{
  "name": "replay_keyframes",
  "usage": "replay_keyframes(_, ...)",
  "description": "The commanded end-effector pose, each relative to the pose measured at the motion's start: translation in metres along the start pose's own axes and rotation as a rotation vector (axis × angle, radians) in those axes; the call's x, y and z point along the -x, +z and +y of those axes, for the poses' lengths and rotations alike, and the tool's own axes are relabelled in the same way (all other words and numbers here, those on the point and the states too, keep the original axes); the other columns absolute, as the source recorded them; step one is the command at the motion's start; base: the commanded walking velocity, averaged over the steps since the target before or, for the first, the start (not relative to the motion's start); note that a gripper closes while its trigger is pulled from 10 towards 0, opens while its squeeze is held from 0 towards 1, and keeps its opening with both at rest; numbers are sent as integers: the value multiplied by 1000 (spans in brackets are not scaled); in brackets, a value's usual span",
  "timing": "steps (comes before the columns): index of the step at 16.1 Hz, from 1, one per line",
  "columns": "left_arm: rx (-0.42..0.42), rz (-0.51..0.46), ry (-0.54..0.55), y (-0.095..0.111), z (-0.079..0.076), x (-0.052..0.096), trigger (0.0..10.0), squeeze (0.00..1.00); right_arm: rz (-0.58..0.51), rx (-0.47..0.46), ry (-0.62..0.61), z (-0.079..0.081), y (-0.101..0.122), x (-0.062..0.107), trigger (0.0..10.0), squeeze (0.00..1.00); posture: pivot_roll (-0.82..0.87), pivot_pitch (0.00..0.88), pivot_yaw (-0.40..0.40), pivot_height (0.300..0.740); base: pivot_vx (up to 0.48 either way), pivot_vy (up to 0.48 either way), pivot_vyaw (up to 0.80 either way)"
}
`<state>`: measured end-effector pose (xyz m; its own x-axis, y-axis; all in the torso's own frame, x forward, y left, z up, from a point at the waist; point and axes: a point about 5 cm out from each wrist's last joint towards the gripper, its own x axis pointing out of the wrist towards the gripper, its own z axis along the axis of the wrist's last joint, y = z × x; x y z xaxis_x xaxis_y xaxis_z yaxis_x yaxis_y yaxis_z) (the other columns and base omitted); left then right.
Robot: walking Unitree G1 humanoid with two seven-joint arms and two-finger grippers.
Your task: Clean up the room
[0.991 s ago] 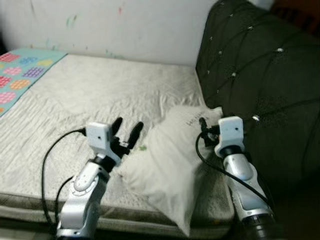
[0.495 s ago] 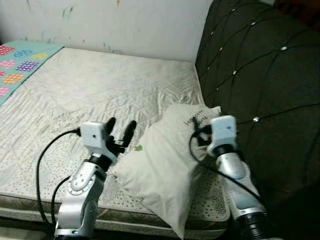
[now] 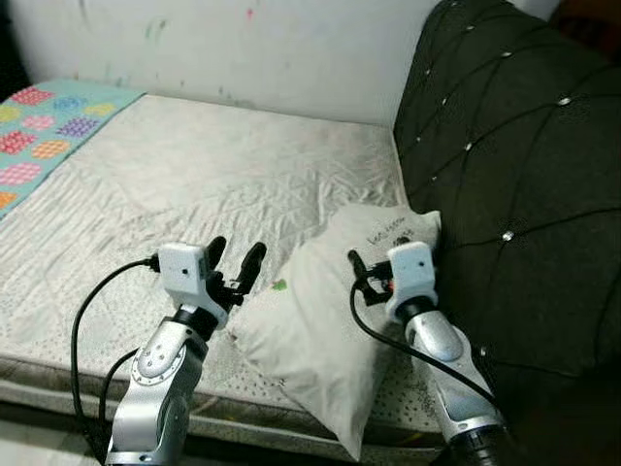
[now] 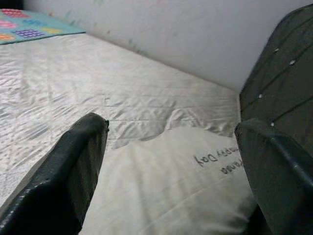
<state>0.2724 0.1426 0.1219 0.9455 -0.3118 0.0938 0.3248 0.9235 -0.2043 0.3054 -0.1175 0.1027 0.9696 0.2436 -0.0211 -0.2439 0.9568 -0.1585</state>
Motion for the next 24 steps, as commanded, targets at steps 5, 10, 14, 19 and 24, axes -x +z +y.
replay_keyframes(5,-3,16,8,-2,-3,5,10000,0,17,-9,46,0,2,1,10000,0,-2,50,-91,731,0,0,0)
replay_keyframes(10,-2,13,6,-1,-4,3,10000,0,18,-12,63,0,3,1,10000,0,-2,49,-91,691,0,0,0)
replay_keyframes(14,-10,16,22,-3,-4,3,10000,0,20,-16,67,1,3,1,10000,0,-10,52,-90,691,0,0,0)
replay_keyframes(19,-13,13,34,-2,-4,3,10000,0,14,-14,82,1,4,1,10000,0,-10,62,-95,691,0,0,0)
replay_keyframes(24,-12,13,41,-2,-4,3,10000,0,12,-10,97,2,5,1,10000,0,-12,65,-96,664,0,0,0)
